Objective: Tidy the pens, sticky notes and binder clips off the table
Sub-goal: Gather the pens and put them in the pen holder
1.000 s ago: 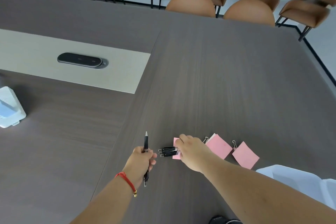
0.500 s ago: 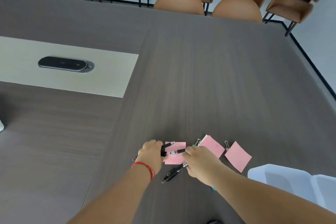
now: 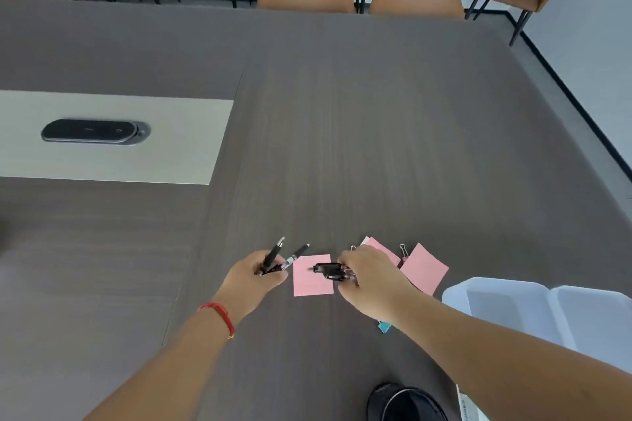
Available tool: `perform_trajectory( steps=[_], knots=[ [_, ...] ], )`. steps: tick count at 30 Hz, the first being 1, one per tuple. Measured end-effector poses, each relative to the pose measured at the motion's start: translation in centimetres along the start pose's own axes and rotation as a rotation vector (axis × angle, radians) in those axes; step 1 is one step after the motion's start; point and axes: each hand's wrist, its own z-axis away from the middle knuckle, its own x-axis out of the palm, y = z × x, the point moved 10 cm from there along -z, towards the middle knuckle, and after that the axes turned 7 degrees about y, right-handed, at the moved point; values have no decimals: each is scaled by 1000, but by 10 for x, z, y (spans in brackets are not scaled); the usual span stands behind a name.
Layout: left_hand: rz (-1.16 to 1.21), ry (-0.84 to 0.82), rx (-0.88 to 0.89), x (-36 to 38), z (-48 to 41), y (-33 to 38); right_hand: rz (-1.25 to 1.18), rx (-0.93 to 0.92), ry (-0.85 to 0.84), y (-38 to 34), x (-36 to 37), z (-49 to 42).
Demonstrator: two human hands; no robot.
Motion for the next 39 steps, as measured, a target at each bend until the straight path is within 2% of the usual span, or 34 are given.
perform_trajectory(
  steps=[2, 4, 7, 11, 15, 18, 22, 26, 29, 32, 35, 39],
  knots=[
    [198, -71, -61, 3, 10, 13, -232, 195, -52, 15, -10, 11],
    [341, -148, -97, 13, 21, 32, -369, 275, -69, 18, -24, 25],
    [442, -223, -81, 25, 43, 67, -586, 375, 18, 23, -52, 52],
    [471, -248, 25, 45, 87, 104, -944, 637, 237, 55, -66, 116],
    [344, -352, 139, 89, 157, 124, -1052, 595, 346, 67, -62, 173],
    [400, -299, 64, 113, 192, 115, -993, 558, 326, 71, -53, 204],
    [318, -255, 96, 138, 211, 97, -894, 535, 249, 76, -32, 230],
    [495, -44, -33, 145, 206, 67, -845, 578, 218, 84, -8, 240],
    [545, 42, -84, 144, 208, 49, -799, 598, 164, 83, 9, 246],
    [473, 56, -39, 143, 213, 43, -566, 456, 133, 73, 13, 240],
    [349, 11, 1, 149, 211, 36, -461, 450, 131, 71, 15, 234],
    [164, -28, 231, 155, 210, 38, -407, 432, 101, 72, 24, 226]
  ],
)
